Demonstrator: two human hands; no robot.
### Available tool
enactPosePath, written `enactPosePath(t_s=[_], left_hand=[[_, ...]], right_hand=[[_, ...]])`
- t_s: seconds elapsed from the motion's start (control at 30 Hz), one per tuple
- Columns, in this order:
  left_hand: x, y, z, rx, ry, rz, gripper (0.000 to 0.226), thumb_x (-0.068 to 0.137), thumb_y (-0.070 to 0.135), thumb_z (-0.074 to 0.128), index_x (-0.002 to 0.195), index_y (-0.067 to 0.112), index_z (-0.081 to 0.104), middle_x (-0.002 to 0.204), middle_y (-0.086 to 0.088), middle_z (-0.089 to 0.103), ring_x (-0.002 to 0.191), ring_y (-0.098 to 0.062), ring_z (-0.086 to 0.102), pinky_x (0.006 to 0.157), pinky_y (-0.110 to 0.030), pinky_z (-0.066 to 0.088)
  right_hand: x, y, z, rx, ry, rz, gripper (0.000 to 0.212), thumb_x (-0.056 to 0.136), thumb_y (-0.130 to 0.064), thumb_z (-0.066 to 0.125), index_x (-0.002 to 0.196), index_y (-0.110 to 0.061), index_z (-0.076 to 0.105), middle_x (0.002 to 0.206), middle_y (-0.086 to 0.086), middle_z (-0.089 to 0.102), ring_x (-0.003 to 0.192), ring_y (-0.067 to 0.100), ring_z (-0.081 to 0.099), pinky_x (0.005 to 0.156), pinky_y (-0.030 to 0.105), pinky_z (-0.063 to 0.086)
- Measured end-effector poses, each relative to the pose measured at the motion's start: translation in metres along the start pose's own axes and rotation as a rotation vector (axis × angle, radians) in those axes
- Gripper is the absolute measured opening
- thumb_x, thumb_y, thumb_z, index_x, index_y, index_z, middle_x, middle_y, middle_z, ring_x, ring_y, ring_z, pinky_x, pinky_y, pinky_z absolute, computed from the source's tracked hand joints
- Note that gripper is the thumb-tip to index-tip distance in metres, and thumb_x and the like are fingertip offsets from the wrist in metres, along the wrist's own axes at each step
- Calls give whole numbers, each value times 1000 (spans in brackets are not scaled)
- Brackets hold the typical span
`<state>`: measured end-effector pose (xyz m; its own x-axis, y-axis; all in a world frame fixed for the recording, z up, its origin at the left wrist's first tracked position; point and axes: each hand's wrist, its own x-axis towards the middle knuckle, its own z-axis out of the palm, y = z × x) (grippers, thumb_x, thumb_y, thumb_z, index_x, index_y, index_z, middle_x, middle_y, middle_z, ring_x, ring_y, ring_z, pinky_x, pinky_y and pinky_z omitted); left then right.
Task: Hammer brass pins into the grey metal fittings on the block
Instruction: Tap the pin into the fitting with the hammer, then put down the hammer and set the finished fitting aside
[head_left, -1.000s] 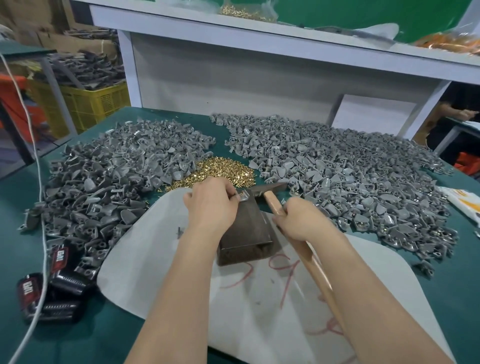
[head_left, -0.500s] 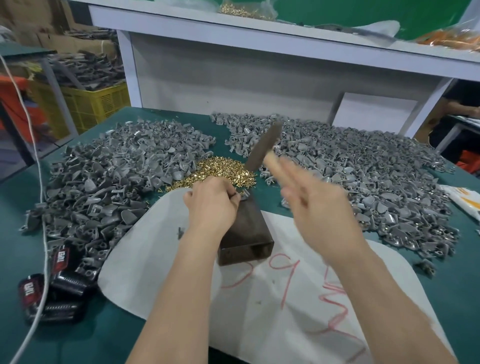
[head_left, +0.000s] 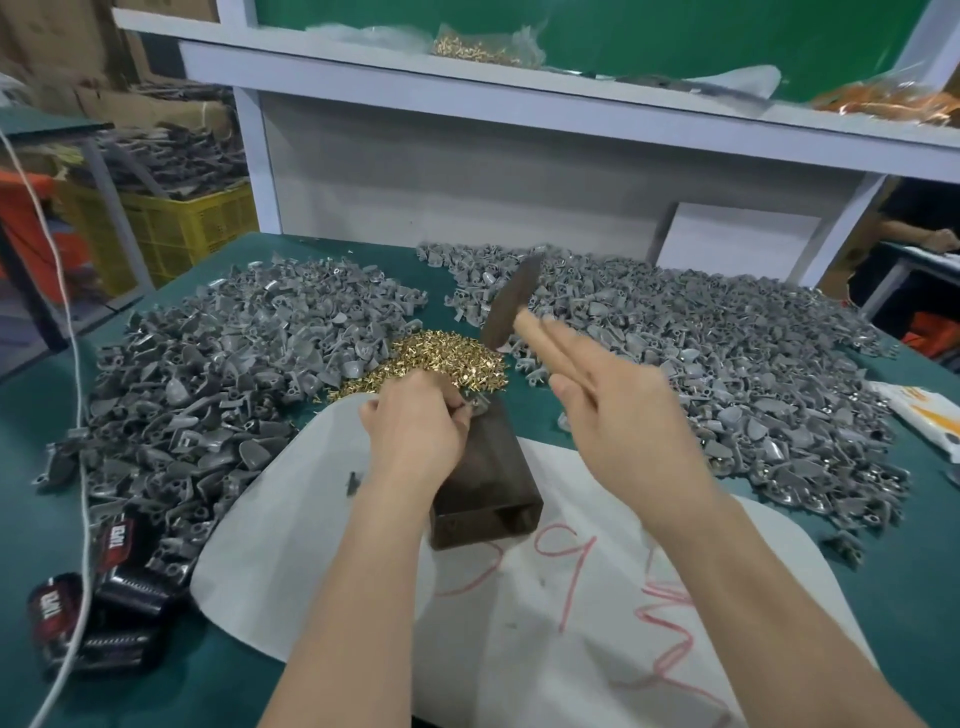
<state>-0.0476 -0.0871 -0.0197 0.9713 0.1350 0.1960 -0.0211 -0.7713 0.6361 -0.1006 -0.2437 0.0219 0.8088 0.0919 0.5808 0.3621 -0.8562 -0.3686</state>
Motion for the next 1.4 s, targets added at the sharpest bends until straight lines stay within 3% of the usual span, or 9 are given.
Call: enactPosePath(t_s=[0.07, 0.2, 0.37, 0.5, 0.6, 0.7, 1.07, 1.23, 1.4], left_hand=[[1, 1, 1, -10, 5, -4, 9, 89, 24, 64, 82, 22, 70, 94, 1, 68, 106, -26, 54, 90, -36, 35], [1, 1, 1, 33, -1, 3, 10, 89, 26, 62, 83, 24, 70, 95, 2, 67, 105, -25, 55, 91, -37, 36], [0, -1, 2, -12, 24, 8, 10, 89, 21, 64, 79, 23, 68, 95, 1, 68, 106, -25, 54, 92, -37, 35], [0, 1, 1, 24, 20, 12, 8, 89, 25, 64, 88, 24, 71, 99, 2, 68, 107, -25, 55, 93, -37, 36], [1, 0, 2, 26, 25, 9, 8, 89, 24, 63, 89, 24, 72, 100, 2, 68, 107, -25, 54, 93, -39, 35], [0, -1, 2, 15, 23, -1, 7, 89, 26, 64, 88, 25, 70, 100, 3, 68, 108, -24, 54, 95, -39, 35], [-1, 3, 3, -45, 35, 15, 10, 94, 26, 56, 97, 29, 65, 107, 5, 66, 109, -22, 54, 89, -37, 31], [-4, 8, 2, -147, 8, 45, 10, 94, 24, 55, 90, 31, 59, 99, 8, 68, 102, -19, 58, 90, -33, 34], [-2, 8, 0, -424, 69, 9, 18, 92, 17, 57, 109, 18, 64, 108, 1, 66, 104, -19, 60, 97, -39, 45]], right_hand=[[0, 0, -2, 51, 39, -19, 55, 94, -18, 53, 137, -48, 37, 126, -32, 50, 80, -21, 55, 75, 0, 43], [-6, 4, 7, -173, -292, 70, 50, 95, -26, 49, 139, -46, 36, 124, -9, 63, 98, 20, 65, 84, 29, 52], [0, 1, -3, 46, -15, -7, 52, 96, -20, 50, 139, -45, 37, 129, -25, 53, 89, -4, 60, 77, 8, 47], [-6, 8, 8, -152, -348, 74, 51, 96, -24, 46, 140, -47, 33, 131, -11, 58, 108, 23, 61, 91, 36, 50], [5, 21, 9, 3, -240, 169, 47, 95, -25, 50, 139, -39, 40, 114, -15, 61, 80, 5, 57, 67, 14, 46], [12, 33, 21, 123, -190, 331, 36, 96, -26, 47, 131, -33, 48, 102, -13, 59, 71, 10, 57, 67, 30, 52], [9, 41, 57, -385, -458, 378, 34, 96, -38, 43, 103, -13, 65, 100, 10, 61, 87, 29, 58, 76, 37, 51], [32, 21, 46, 103, -321, 305, 35, 94, -37, 52, 124, -22, 58, 111, -3, 65, 96, 11, 59, 88, 28, 47], [65, 12, 56, 307, -230, 298, 10, 91, -24, 59, 94, -21, 69, 90, -5, 69, 77, 6, 61, 74, 27, 51]])
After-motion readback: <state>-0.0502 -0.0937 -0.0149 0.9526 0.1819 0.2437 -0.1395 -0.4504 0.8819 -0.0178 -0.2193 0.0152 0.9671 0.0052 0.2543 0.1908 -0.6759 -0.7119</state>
